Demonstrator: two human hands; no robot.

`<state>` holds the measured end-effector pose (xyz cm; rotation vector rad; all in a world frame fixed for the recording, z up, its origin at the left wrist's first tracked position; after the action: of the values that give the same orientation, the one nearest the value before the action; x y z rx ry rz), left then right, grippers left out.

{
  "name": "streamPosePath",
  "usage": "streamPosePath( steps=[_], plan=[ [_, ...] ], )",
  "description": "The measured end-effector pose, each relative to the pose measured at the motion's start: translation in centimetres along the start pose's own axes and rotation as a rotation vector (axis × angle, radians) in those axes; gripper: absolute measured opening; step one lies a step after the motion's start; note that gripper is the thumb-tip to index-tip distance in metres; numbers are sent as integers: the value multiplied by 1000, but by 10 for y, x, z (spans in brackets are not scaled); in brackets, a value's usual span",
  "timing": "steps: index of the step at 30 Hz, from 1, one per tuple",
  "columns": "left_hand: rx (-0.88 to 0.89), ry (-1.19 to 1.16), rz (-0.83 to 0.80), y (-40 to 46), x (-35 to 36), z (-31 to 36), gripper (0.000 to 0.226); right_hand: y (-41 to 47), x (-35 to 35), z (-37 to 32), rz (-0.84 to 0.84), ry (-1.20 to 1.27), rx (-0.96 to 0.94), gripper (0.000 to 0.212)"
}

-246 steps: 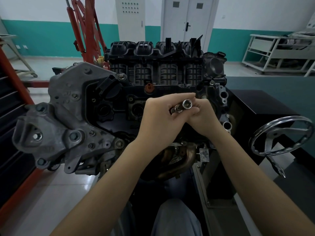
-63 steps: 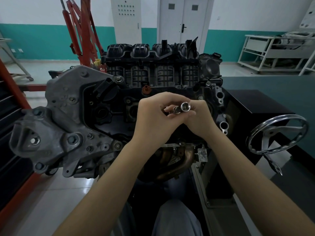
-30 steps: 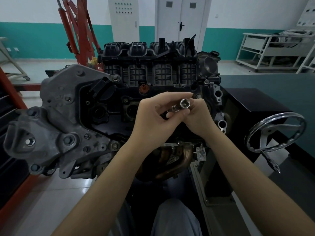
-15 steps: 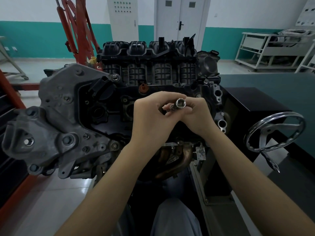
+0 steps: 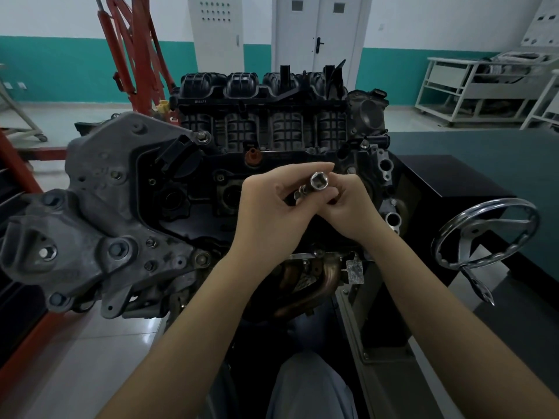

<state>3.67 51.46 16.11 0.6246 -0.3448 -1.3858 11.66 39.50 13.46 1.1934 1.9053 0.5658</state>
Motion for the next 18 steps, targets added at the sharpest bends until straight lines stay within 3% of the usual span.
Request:
streamPosePath(
  steps=[3, 9, 15, 18],
  plan=[
    [10, -3, -106, -1, 0, 1, 37, -1, -2, 5, 9, 16, 19, 27],
    [37, 71, 4, -1, -2, 3, 31, 0, -4, 9, 41, 2, 19, 20],
    [37, 43, -110, -1, 0, 3, 36, -1, -3, 10, 25, 26, 50, 35],
    [69, 114, 12, -3, -1, 5, 31, 0, -5, 11, 53, 35, 51, 31]
  ],
)
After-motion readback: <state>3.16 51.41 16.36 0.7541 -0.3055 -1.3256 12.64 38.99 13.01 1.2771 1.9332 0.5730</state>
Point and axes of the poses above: each hand's wrist, its own y-axis towards the middle knuckle, its own x-axis out of the palm, z = x × y, the point moved 3 cm from there along y, towards the middle knuckle, and after that the axes turned 5 degrees about -x, right-handed, at the moved point
